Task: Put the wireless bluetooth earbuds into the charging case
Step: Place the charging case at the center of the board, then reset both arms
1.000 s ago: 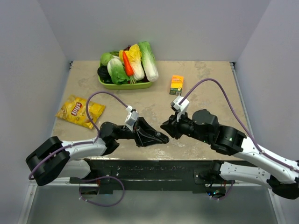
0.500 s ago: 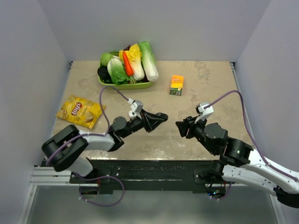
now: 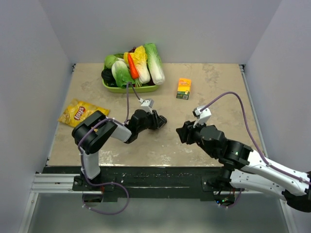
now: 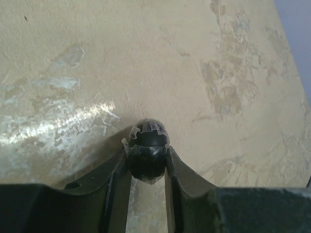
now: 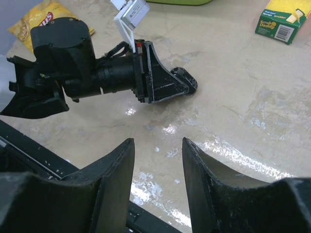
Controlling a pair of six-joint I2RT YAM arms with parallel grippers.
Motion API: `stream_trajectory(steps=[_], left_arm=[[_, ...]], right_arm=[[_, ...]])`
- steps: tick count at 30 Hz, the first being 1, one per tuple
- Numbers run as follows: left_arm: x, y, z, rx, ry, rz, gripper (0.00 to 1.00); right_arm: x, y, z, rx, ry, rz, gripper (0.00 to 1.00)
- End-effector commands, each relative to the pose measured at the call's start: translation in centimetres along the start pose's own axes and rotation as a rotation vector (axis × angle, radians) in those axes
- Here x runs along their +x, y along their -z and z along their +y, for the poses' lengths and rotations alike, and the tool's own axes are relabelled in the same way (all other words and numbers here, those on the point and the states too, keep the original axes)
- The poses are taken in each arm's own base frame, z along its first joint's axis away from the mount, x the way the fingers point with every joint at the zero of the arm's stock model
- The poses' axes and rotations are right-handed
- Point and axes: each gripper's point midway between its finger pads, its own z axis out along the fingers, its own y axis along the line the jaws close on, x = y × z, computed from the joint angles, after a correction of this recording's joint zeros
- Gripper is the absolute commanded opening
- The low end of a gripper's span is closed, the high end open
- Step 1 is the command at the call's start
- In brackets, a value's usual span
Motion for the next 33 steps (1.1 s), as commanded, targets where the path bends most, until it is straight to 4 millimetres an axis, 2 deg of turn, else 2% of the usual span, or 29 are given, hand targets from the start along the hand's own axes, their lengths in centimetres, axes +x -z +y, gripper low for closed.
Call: stream_trajectory(steps=[1,3,4,5,7,8,9,10,12,13,14,15,16,17,21,23,24,25,27,30,32,33], left_arm=[[0.0,-0.6,2.0,-0.101,0.003,0.022,0.37],[0.5,-0.2,2.8,-0.139,0.004,0.046,0.45],[0.3,0.1,3.0,-0.154,0.001,0.041,0.53],[1.0,0.7,3.7,-0.186,0.003,0.077,0.56],[-0.2,2.1,4.7,-0.250,0.008,0.046,0.64],[0.0,3.1,5.4,-0.288,0.009,0.063,0.75],[-0.5,3.9,6.0,-0.316,0.019,0.050,1.00],[-1.7,5.1,5.9,-0.332,0.022,0.014,1.00],[-2.1,6.8,6.7,-0.401,0.024,0.014,1.00],[-3.9,7.6,6.3,-0.427,0.019,-0.039,1.00],[-3.6,8.6,6.9,-0.477,0.024,-0.015,1.00],[-4.1,9.0,6.8,-0.498,0.043,-0.030,1.00],[-5.5,9.5,6.3,-0.508,0.057,-0.080,1.00],[-5.6,9.9,6.2,-0.519,0.069,-0.089,1.00],[-6.6,11.1,4.1,-0.485,0.076,-0.132,1.00],[-7.4,12.3,3.1,-0.460,0.083,-0.188,1.00],[-8.5,13.3,2.4,-0.441,0.095,-0.241,1.00],[-8.2,14.0,2.7,-0.438,0.098,-0.254,1.00],[-8.6,15.7,2.5,-0.415,0.127,-0.323,1.00],[-9.9,17.0,1.6,-0.362,0.117,-0.384,1.00],[-9.9,17.3,1.5,-0.365,0.072,-0.368,1.00],[-10.4,17.4,0.7,-0.342,0.057,-0.361,1.00]], right_arm=[[-1.4,0.1,0.9,-0.030,-0.033,-0.039,0.48],[-1.4,0.1,0.9,-0.028,-0.032,-0.039,0.48],[-1.4,0.1,0.8,-0.025,-0.030,-0.037,0.48],[-1.4,0.1,0.8,-0.025,-0.030,-0.037,0.48],[-1.2,0.1,0.5,-0.015,-0.028,-0.034,0.48],[-1.1,0.2,0.4,-0.011,-0.027,-0.032,0.48],[-1.0,0.1,0.3,-0.007,-0.026,-0.031,0.48],[-0.9,0.1,0.2,-0.003,-0.026,-0.034,0.49],[-0.7,0.0,0.0,0.004,-0.026,-0.041,0.49],[-0.8,-0.1,-0.2,0.010,-0.027,-0.048,0.49],[-0.6,-0.2,-0.3,0.014,-0.024,-0.048,0.49],[-0.4,-0.4,-0.4,0.019,-0.026,-0.054,0.49],[-0.3,-0.5,-0.5,0.023,-0.025,-0.057,0.49],[-0.2,-0.6,-0.5,0.025,-0.022,-0.057,0.49],[0.2,-1.3,-0.6,0.039,-0.015,-0.057,0.50],[0.4,-1.4,-0.7,0.049,-0.012,-0.056,0.50],[0.4,-1.6,-0.9,0.061,-0.010,-0.057,0.51],[0.5,-1.6,-1.0,0.066,-0.008,-0.057,0.51],[0.6,-1.8,-1.2,0.080,-0.011,-0.063,0.52],[0.7,-2.0,-1.7,0.106,-0.012,-0.073,0.52],[0.4,-2.1,-2.1,0.134,-0.015,-0.085,0.53],[0.4,-2.2,-2.3,0.151,-0.013,-0.086,0.54]])
